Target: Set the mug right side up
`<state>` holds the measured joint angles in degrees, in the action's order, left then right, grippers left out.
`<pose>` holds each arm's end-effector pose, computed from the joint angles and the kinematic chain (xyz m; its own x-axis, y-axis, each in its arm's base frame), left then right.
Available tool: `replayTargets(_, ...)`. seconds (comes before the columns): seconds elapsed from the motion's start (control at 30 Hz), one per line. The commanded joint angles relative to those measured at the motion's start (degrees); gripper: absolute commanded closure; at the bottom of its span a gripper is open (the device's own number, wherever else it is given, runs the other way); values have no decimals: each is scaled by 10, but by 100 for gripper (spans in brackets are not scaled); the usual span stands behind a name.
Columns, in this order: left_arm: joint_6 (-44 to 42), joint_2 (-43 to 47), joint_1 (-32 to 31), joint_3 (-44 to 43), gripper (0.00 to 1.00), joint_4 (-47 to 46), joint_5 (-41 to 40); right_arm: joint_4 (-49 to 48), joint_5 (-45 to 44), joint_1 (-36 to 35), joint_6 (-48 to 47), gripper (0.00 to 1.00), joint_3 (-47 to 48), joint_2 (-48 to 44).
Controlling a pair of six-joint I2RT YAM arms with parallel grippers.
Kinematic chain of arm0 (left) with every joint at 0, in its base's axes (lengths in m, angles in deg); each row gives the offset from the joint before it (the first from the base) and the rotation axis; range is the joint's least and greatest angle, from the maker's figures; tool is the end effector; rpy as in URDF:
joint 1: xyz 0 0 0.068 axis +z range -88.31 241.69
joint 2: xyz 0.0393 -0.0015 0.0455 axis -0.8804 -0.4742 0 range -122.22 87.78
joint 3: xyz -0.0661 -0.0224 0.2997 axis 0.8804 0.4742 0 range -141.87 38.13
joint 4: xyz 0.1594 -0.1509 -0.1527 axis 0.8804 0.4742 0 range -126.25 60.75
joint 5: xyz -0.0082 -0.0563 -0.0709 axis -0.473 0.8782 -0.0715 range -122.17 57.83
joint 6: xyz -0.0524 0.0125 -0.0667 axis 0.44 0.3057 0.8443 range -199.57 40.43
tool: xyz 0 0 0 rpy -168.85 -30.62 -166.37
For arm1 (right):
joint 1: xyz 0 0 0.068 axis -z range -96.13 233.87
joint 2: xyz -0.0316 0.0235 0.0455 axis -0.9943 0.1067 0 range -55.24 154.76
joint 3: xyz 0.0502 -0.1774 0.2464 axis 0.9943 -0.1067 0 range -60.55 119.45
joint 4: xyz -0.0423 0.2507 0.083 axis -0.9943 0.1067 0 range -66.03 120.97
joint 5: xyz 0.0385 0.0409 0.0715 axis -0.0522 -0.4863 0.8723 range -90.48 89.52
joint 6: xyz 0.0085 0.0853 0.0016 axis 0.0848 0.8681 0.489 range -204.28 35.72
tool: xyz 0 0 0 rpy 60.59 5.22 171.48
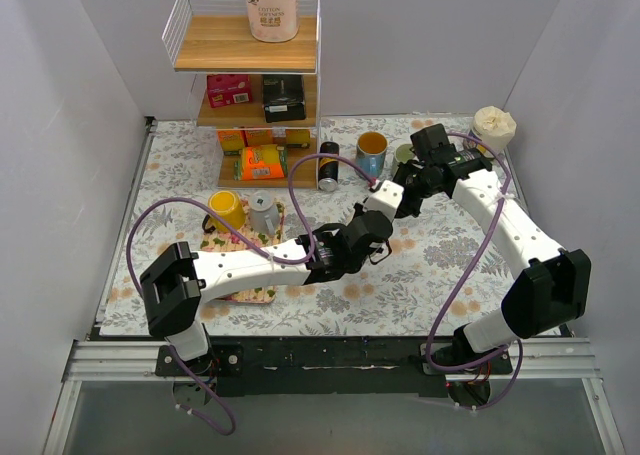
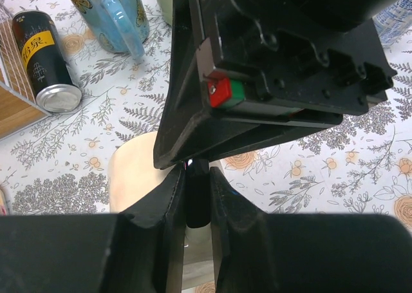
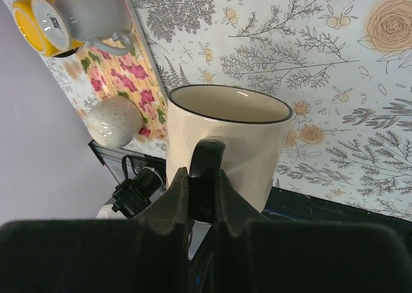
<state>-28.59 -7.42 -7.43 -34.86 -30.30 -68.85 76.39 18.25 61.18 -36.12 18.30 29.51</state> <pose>0.1922 -0.3774 0.3092 -0.5422 -0.3267 -0.7741 0.2229 0.8324 -0.5074 0.2906 0.1478 0.3221 -0.9118 0.3835 -0.1468 0.2374 0.7841 0.5735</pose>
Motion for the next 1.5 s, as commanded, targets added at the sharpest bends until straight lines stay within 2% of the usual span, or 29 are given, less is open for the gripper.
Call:
replayTargets(0.0,10,26,1,-36,87,-16,-1,3,-30,-5,-46,99,3,2)
replayTargets(0.03,22,34,1,-32,79,-14,13,-1,-36,-5,-48,99,3,0)
replayTargets(0.17,47,59,0,-6,59,-10,61,-29,-40,-3,-50,99,-4,-13)
replayTargets(0.23,62,71,1,14,54,-10,83,-53,-42,-2,-42,99,-11,-24)
replayTargets(0.4,111,112,5,48,29,2,119,-67,-66,19,-48,99,-23,-36)
replayTargets(0.5,144,140,18,62,18,24,135,-101,-91,55,-70,99,-45,-64)
replayTargets(0.63,185,175,58,76,10,52,181,-186,-164,106,-126,99,-96,-120)
replayTargets(0.77,216,208,123,88,7,73,234,-327,-259,121,-207,99,-156,-163)
replayTargets(0.93,220,234,162,91,4,89,267,-494,-351,131,-277,99,-251,-204)
replayTargets(1.1,221,241,177,82,3,114,284,-573,-386,136,-322,99,-277,-167)
replayTargets(1.23,225,251,183,82,3,125,290,-705,-400,136,-362,99,-322,-144)
replayTargets(1.47,228,261,195,83,2,147,293,-826,-409,136,-402,99,-392,-110)
